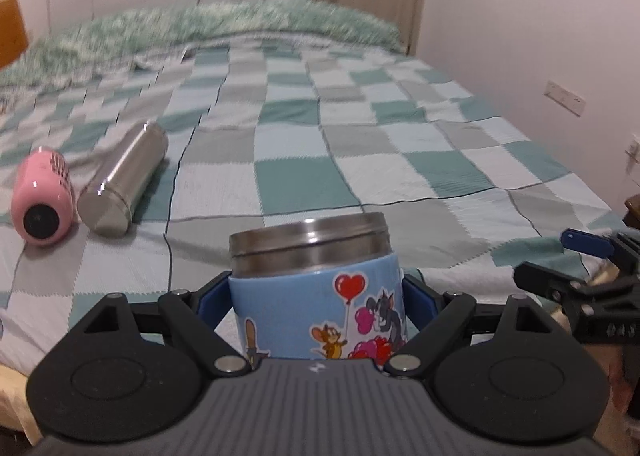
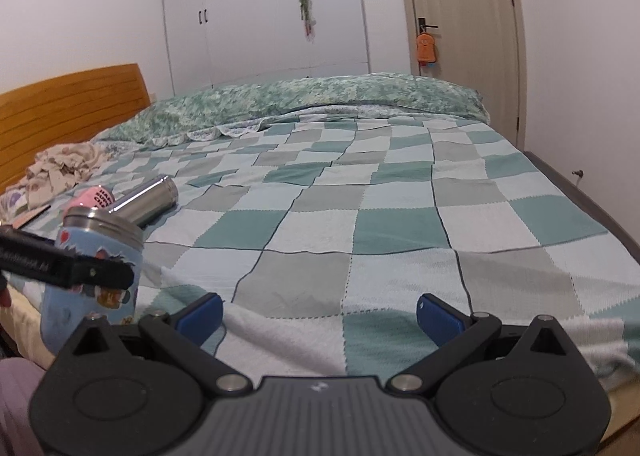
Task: Flip cup upright
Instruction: 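Tilt the blue cup upright with the left gripper and lower it onto the blanket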
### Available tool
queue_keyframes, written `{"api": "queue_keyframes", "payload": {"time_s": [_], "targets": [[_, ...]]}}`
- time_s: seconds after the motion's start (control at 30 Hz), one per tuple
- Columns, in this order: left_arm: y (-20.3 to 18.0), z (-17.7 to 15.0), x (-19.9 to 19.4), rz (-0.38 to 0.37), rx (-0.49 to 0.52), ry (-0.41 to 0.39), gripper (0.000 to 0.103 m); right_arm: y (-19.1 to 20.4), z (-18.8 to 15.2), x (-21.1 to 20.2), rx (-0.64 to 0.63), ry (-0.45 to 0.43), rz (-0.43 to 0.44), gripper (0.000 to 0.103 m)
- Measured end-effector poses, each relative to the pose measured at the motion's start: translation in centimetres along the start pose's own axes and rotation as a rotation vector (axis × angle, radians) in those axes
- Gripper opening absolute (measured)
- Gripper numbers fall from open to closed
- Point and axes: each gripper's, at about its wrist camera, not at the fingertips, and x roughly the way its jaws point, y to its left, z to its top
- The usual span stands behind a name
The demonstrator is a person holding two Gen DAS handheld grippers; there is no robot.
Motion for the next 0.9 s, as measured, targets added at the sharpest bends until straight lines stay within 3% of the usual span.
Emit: {"api": "queue_keyframes", "payload": {"time_s": [0.33,0.53,0.7,0.9], "targets": [[-0.6,-1.5,-3.0,-0.081,0.078,-0.122,0.086,0.6,-1.0,-1.2,0.021,-0.049,-0.011,0.103],[-2.3,1.3,-3.7,-0.106,0.135,-0.243,0.086,0.0,-0.1,-1.6,-0.014,-0.109,-0.032,0.103],[-5.1,4.1,-1.5,-0.109,0.176,-0.317,0.087,-1.3,0.8,-0.6,-0.034,-0.13,-0.074,0.103],[-7.6,5.7,4.2,-0.138,0.171,-0.317,0.087,-3.3,1.1,1.2,-0.01,-0.13,-0.098,0.103]]}}
